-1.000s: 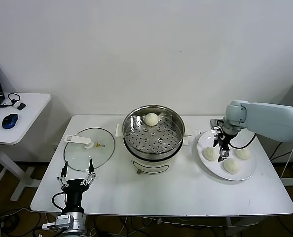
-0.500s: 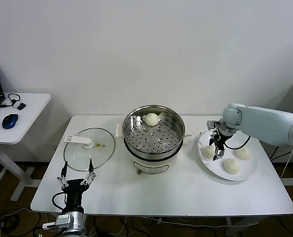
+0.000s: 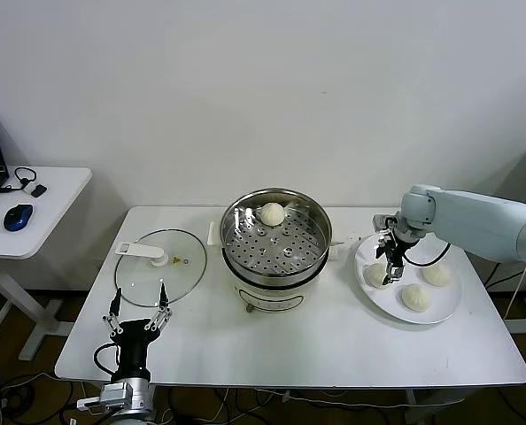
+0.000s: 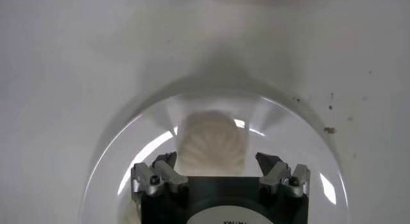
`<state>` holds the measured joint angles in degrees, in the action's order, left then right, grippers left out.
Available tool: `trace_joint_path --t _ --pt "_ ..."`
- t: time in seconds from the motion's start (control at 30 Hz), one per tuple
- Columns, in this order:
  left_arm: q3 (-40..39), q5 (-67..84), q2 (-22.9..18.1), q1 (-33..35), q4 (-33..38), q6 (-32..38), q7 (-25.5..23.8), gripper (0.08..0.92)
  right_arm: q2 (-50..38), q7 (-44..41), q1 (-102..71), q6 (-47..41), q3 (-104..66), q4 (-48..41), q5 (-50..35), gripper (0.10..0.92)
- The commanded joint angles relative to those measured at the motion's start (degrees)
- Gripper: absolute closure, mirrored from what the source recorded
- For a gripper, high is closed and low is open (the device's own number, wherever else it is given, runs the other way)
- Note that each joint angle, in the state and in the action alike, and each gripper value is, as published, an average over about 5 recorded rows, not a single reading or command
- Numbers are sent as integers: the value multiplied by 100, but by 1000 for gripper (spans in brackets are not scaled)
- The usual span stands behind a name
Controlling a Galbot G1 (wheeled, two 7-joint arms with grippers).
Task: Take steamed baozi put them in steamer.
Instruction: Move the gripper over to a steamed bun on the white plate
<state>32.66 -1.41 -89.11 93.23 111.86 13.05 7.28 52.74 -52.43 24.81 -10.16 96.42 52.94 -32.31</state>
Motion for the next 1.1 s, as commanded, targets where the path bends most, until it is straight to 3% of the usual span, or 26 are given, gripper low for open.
trace_joint_path --t 0.03,0.53,0.9,1.1 --pt "-5 7 11 3 2 -3 -4 177 25 17 -28 6 -25 -44 18 203" --pt "29 51 23 -8 19 -20 -15 177 62 -9 -19 -60 46 -8 80 217" --pt "62 65 37 -5 8 -16 -15 177 30 -9 48 -73 90 50 105 487" --pt "70 71 36 -11 29 -28 -19 177 -20 -77 571 -64 372 321 -7 507"
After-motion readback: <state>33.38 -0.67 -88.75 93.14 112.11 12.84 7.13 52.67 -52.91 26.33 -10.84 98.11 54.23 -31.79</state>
